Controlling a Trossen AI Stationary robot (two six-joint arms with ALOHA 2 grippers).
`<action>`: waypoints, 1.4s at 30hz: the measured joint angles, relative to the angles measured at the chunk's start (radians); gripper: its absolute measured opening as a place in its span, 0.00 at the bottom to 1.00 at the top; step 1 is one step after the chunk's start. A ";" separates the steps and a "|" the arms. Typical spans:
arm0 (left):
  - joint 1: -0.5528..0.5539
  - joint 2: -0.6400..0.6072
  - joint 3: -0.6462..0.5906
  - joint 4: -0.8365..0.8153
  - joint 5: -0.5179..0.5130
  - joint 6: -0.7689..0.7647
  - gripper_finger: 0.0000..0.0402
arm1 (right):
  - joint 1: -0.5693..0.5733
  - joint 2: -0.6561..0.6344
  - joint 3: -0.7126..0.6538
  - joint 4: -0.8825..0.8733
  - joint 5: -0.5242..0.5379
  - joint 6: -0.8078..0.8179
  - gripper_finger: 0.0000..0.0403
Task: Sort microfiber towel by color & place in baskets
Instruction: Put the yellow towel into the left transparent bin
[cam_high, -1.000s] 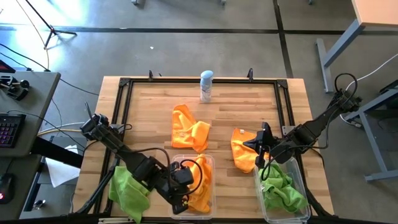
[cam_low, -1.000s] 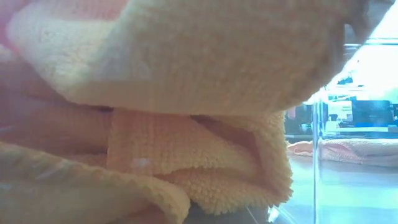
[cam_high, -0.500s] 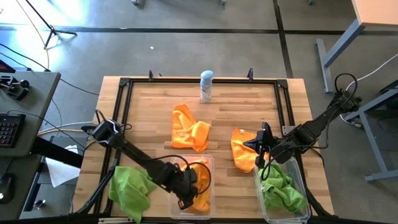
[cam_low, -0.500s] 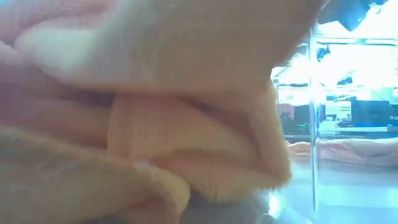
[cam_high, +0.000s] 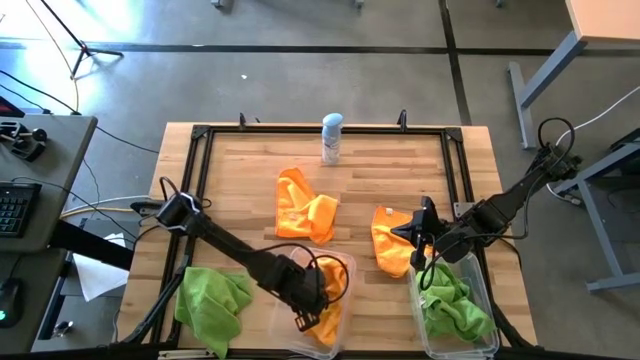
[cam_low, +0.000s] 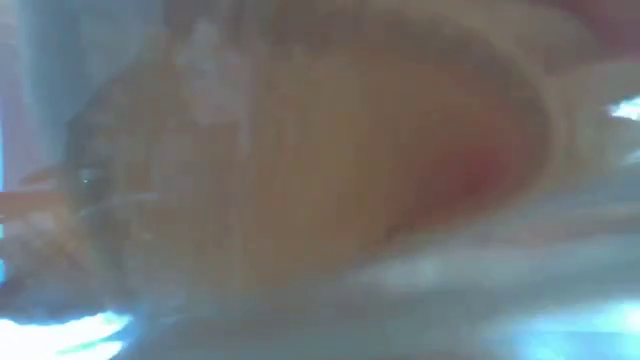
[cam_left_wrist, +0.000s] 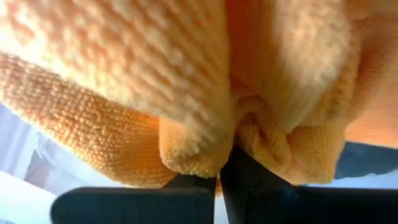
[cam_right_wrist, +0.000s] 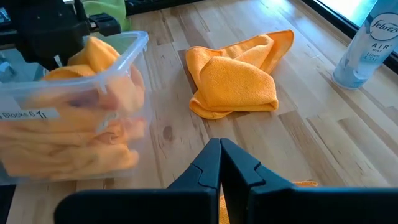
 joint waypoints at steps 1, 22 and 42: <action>0.000 0.000 0.011 -0.002 -0.001 0.000 0.00 | 0.000 0.000 0.000 0.000 0.000 0.000 0.00; 0.011 0.030 0.311 -0.180 -0.109 0.447 0.00 | 0.000 0.000 0.000 0.000 0.000 0.000 0.00; 0.025 0.253 0.312 -0.245 -0.006 0.431 0.00 | 0.000 0.000 0.000 0.000 0.000 0.001 0.00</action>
